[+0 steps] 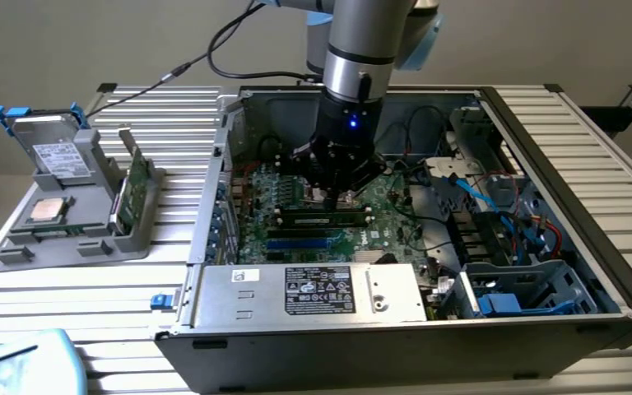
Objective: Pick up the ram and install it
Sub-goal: 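Press down the ram until it locks into place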
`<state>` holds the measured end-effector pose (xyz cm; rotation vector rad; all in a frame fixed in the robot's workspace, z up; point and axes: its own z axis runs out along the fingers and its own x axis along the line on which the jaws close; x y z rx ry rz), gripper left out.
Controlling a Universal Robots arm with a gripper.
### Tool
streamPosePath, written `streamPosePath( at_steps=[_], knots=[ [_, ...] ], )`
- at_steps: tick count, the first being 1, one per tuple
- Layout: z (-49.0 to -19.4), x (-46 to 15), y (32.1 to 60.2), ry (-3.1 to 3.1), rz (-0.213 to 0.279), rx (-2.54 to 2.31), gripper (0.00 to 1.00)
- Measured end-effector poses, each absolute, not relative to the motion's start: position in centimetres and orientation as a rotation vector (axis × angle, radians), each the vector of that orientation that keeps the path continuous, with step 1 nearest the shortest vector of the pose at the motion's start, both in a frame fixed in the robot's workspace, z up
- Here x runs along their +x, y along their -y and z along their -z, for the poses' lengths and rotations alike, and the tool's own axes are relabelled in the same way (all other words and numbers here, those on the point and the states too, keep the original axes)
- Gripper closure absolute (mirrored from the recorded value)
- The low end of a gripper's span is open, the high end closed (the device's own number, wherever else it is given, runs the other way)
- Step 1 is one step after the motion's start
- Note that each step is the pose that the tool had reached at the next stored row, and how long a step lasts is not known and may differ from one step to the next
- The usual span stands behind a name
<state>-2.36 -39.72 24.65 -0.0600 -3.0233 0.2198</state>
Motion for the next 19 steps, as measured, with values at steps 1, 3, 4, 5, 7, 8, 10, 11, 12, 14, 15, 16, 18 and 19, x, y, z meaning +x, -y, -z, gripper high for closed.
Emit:
streamPosePath(
  at_steps=[1, 3, 4, 5, 7, 8, 10, 11, 12, 14, 15, 16, 18, 19],
  knots=[
    [-24.65, -2.36, 39.72, 3.025, -0.219, -0.076, 0.89],
    [-24.65, -2.36, 39.72, 3.028, -0.218, -0.108, 0.89],
    [-24.65, -2.36, 39.72, 3.03, -0.218, -0.123, 0.89],
    [-24.65, -2.36, 39.72, 3.032, -0.217, -0.139, 0.89],
    [-24.65, -2.36, 39.72, 3.036, -0.217, -0.169, 0.89],
    [-24.65, -2.37, 39.7, 3.04, -0.219, -0.177, 0.89],
    [-24.66, -2.37, 39.4, 3.047, -0.23, -0.18, 0.89],
    [-24.65, -2.36, 39.28, 3.05, -0.232, -0.18, 0.89],
    [-24.65, -2.36, 39.22, 3.05, -0.232, -0.18, 0.89],
    [-24.65, -2.36, 39.22, 3.05, -0.232, -0.18, 0.89],
    [-24.65, -2.36, 39.22, 3.05, -0.232, -0.18, 0.89],
    [-24.65, -2.36, 39.22, 3.05, -0.232, -0.18, 0.89],
    [-24.65, -2.36, 39.22, 3.05, -0.232, -0.18, 0.89],
    [-24.65, -2.36, 39.22, 3.05, -0.232, -0.18, 0.89]
  ],
)
